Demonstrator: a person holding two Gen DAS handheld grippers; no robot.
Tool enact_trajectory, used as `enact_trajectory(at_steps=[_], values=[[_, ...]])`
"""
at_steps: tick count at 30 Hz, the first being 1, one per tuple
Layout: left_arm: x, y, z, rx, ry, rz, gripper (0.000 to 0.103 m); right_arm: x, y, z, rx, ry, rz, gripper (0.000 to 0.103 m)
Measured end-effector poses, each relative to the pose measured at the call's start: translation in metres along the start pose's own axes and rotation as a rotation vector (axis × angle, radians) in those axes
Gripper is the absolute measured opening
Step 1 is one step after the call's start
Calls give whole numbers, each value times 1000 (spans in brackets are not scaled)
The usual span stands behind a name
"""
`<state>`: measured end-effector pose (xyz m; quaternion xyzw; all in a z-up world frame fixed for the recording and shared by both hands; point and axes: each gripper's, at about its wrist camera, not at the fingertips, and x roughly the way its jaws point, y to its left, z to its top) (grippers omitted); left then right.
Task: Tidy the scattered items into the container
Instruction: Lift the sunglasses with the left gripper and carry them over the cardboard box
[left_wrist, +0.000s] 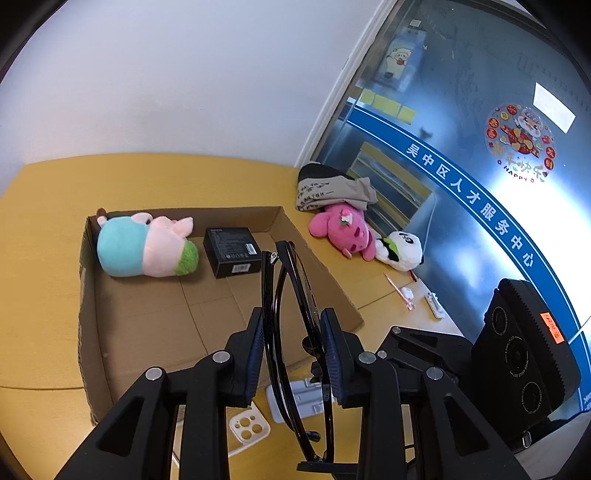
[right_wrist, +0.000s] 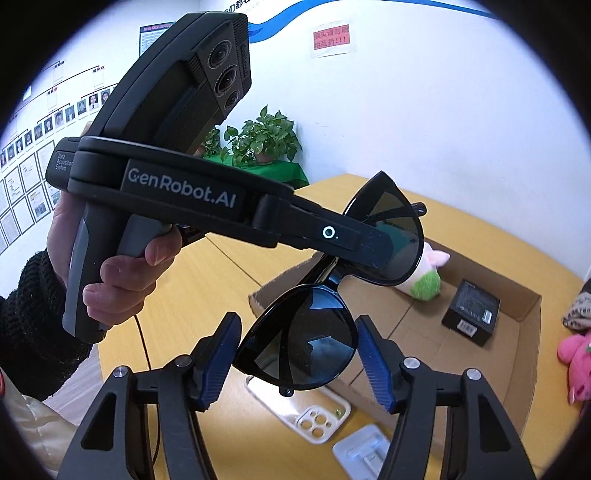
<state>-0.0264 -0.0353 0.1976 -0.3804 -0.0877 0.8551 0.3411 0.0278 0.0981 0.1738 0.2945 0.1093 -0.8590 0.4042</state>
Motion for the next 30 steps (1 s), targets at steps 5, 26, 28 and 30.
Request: enact_trajectory(at_steps=[5,26,28,30], values=[[-2,8,16,0,-23,14,31,7,-12,16,4,-7,14,61],[35,65,48,-33,16,58,28,89,-70,49,23,32,73,42],[40,72,48,-44,19,56,28,98,-76,48,30,40,81,41],[47,82,48,-57,26,54,28,108,-81,48,38,47,89,41]])
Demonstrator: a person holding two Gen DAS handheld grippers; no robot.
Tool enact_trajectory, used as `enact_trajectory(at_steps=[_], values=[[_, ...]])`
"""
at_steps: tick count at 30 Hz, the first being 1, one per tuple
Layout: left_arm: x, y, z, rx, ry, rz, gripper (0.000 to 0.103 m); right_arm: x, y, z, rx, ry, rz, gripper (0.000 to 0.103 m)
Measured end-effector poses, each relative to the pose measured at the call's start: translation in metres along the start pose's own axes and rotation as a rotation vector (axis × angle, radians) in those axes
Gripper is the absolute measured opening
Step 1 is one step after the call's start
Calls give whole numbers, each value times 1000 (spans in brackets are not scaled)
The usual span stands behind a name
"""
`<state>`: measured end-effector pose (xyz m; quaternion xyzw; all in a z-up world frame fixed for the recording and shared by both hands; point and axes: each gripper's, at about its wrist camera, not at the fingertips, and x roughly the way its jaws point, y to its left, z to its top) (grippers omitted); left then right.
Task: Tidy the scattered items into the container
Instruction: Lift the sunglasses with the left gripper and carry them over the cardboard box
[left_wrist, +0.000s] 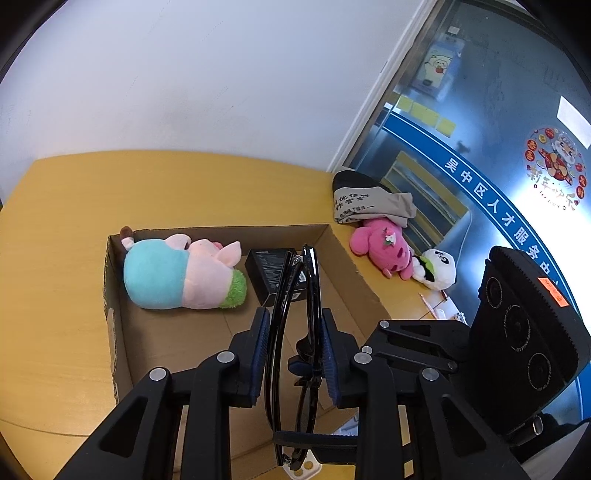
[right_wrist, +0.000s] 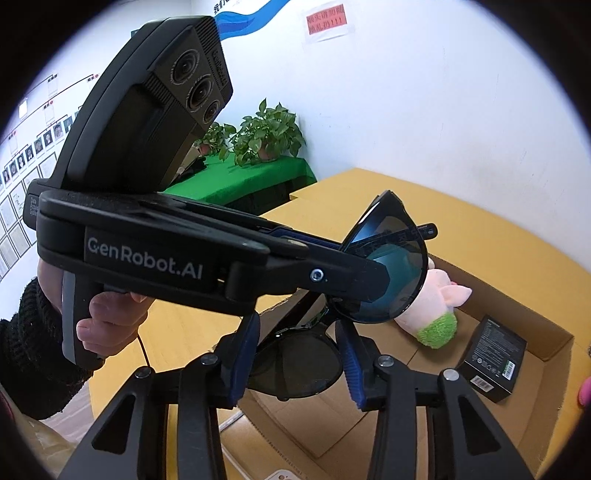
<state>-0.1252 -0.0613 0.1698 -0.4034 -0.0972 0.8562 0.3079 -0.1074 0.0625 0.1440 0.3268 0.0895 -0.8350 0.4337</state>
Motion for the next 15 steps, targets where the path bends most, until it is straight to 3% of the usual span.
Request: enact_trajectory(at_steps=[15], values=[[56,68,-4,-100,90,44,28,74,-27,-5,69,108,83,40]])
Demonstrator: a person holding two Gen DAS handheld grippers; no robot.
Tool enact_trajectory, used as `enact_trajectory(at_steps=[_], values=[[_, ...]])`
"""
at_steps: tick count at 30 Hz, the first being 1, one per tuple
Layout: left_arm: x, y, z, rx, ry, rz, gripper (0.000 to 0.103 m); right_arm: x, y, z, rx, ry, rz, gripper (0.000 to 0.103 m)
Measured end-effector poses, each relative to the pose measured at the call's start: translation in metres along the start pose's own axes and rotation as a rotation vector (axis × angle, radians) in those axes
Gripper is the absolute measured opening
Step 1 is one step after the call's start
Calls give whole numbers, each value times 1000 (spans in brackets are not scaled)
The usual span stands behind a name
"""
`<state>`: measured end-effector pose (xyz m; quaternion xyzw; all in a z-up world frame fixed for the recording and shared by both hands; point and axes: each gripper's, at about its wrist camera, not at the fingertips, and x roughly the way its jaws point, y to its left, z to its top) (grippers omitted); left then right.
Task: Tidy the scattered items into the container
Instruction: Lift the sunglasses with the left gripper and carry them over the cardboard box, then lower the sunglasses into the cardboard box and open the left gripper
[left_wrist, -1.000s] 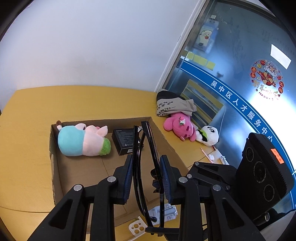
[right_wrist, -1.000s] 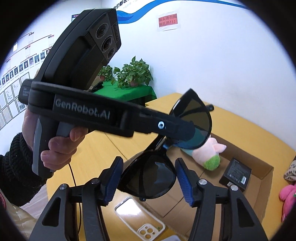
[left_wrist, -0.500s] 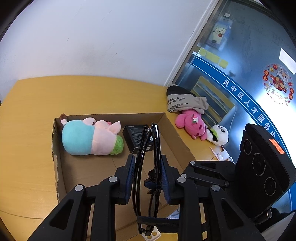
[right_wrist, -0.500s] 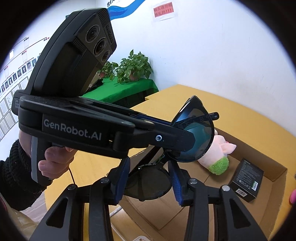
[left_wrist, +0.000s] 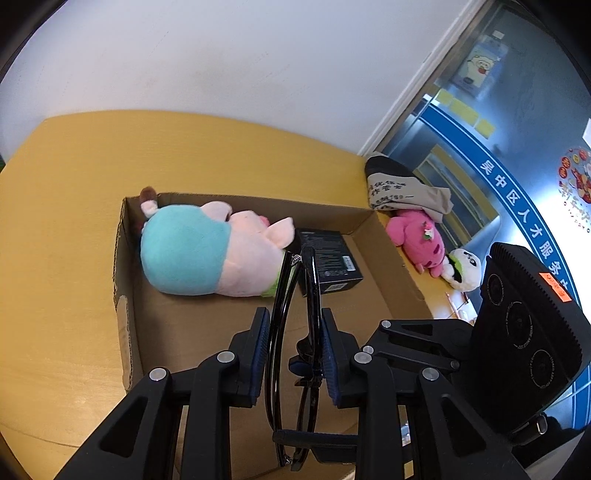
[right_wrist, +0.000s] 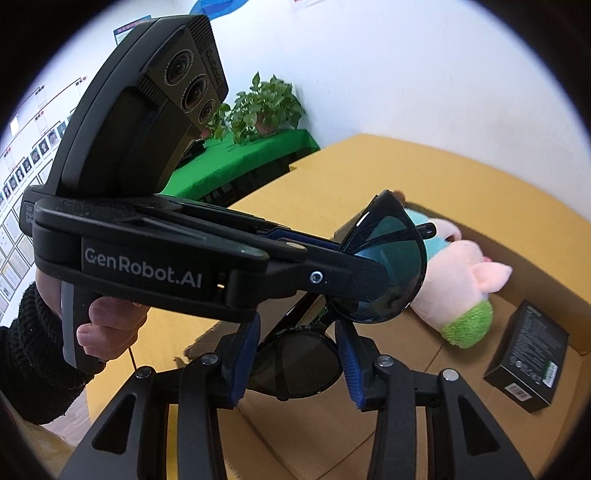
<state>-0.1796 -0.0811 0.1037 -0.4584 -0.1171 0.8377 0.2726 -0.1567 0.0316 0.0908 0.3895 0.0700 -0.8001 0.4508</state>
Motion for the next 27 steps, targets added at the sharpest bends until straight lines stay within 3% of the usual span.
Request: enact_trajectory(at_steps=[9,19,27], values=[[48,43,-6,-113,98,42,28,56,-31,-9,92,112,85,40],[87,67,-5,-126,166,150,28,109,-57,-7,172,223,120,38],[98,73,-6,-133,209,226,32,124,-68,-11,247,227,191,38]])
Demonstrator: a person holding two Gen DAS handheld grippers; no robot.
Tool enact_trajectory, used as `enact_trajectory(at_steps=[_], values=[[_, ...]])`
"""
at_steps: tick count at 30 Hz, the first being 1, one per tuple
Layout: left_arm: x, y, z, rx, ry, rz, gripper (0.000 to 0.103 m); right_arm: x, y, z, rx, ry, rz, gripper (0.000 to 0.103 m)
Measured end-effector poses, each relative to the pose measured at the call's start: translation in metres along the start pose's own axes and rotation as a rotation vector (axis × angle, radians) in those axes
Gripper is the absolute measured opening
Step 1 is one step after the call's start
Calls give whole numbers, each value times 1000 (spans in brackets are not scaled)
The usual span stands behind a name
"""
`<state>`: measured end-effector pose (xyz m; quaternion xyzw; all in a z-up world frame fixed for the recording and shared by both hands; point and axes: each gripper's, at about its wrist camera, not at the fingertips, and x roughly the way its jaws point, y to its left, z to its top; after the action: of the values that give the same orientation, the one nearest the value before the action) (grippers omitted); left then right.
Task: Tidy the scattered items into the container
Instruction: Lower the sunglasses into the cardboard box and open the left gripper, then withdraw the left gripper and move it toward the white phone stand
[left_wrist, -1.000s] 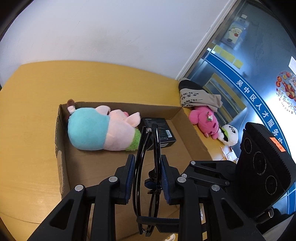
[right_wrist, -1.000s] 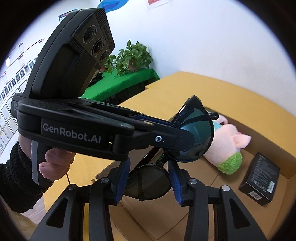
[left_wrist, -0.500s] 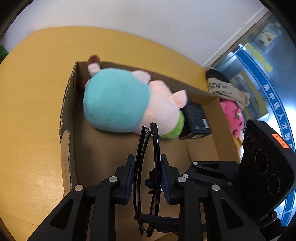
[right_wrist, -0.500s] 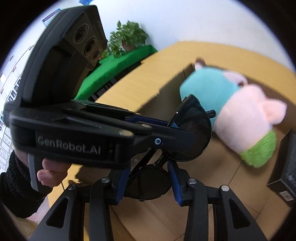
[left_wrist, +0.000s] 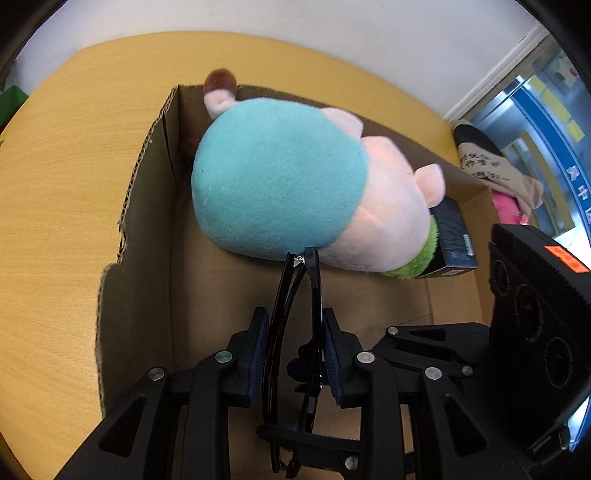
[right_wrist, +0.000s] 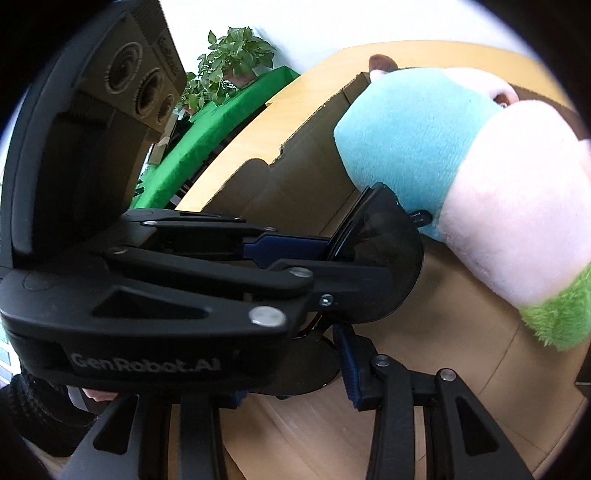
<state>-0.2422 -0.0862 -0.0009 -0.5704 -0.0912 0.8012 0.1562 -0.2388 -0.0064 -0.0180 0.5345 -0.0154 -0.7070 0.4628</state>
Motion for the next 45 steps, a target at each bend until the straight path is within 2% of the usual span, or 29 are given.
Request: enact_trajectory(at_steps=[3,5,6,8,9,10,11,12,13,14,18,22,23,28,30,34,36,45], values=[[1,-2,-4,-2,-5,53,35,4,2,-3,4,9,9,39],[-3,-2,-6,-12,-14,39,44,7,3,-7,3,11,11,41],[-6,-2,-7,-12,-23,33,45,7,5,-9,3,6,5,43],[-17,-5,-10,2,-49,40,48,3,2,-9,5,-15,-8,61],[-24,-7,-12,14,-67,52,49,0,3,-10,11,-30,-10,66],[-31,-10,-14,24,-84,62,52,-6,3,-13,18,-51,-9,74],[-40,-13,-17,33,-109,77,59,-13,5,-15,23,-72,-8,77],[-49,-15,-21,38,-137,97,65,-20,7,-17,23,-93,-13,77],[-60,-16,-25,41,-174,120,77,-29,11,-21,19,-118,-22,78],[-73,-17,-31,43,-216,137,82,-37,15,-25,16,-136,-32,78],[-112,-17,-56,51,-330,148,82,-77,30,-56,12,-226,-97,79],[-139,-36,-93,97,-430,163,90,-99,44,-91,23,-297,-208,80],[-139,-46,-100,113,-451,171,95,-105,46,-103,29,-315,-244,80],[-155,-87,-148,195,-555,205,97,-143,71,-151,39,-396,-450,80],[-160,-99,-165,209,-583,192,98,-157,85,-157,45,-428,-528,80],[-167,-118,-188,228,-628,186,103,-186,112,-178,44,-476,-613,80],[-169,-123,-196,235,-636,195,103,-203,122,-190,48,-486,-628,80],[-178,-138,-222,207,-645,167,103,-219,132,-220,66,-499,-638,80]])
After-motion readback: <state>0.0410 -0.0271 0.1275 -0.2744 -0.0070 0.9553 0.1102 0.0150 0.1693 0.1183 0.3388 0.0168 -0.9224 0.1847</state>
